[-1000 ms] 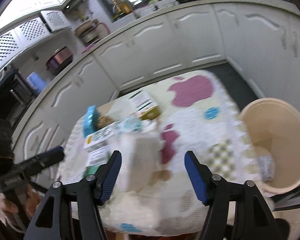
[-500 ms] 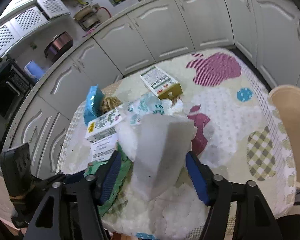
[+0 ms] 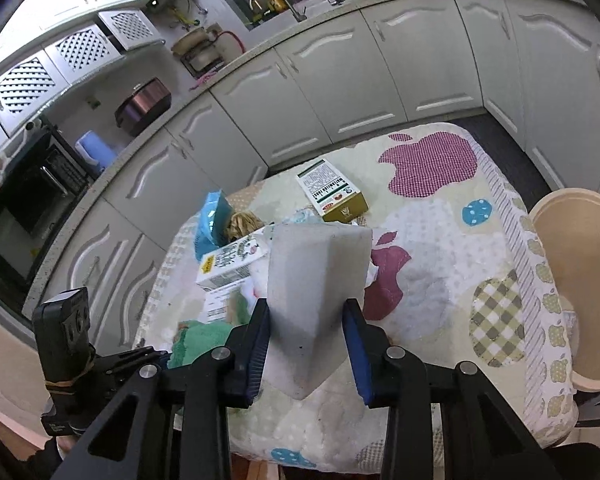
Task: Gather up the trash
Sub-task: 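Grasp the green towel with left tool while right tool grasps the white block, then carry the green towel with left tool while right tool carries the white block to the bin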
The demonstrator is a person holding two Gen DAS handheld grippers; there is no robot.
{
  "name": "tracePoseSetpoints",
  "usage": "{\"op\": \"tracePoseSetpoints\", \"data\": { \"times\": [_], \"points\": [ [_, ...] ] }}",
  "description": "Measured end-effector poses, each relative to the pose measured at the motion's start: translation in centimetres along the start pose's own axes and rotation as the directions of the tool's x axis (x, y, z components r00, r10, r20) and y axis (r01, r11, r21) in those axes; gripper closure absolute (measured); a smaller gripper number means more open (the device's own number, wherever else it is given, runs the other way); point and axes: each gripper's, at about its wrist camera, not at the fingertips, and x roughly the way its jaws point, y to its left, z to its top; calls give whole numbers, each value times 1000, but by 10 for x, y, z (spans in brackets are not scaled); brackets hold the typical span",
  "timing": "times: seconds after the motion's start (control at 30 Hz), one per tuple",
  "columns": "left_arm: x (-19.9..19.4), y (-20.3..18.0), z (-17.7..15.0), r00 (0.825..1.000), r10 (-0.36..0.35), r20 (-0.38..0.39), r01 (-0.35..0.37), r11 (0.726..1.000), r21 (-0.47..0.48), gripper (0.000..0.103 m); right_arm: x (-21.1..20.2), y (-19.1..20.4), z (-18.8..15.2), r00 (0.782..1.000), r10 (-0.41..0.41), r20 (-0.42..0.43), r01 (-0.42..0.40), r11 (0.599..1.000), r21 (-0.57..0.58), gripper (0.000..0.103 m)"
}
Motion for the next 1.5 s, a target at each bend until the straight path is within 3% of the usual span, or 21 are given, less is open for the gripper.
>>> {"op": "tracePoseSetpoints", "data": {
  "times": [0.57,1.5],
  "points": [
    [-41,3,11,991,65,113,-62,998,-28,64,-19,21,-1,999,16,29,-14,998,-61,68],
    [-39,-9,36,987,51,149,-45,998,-47,63,-24,18,1,999,-29,39,32,996,-85,68]
  ]
}}
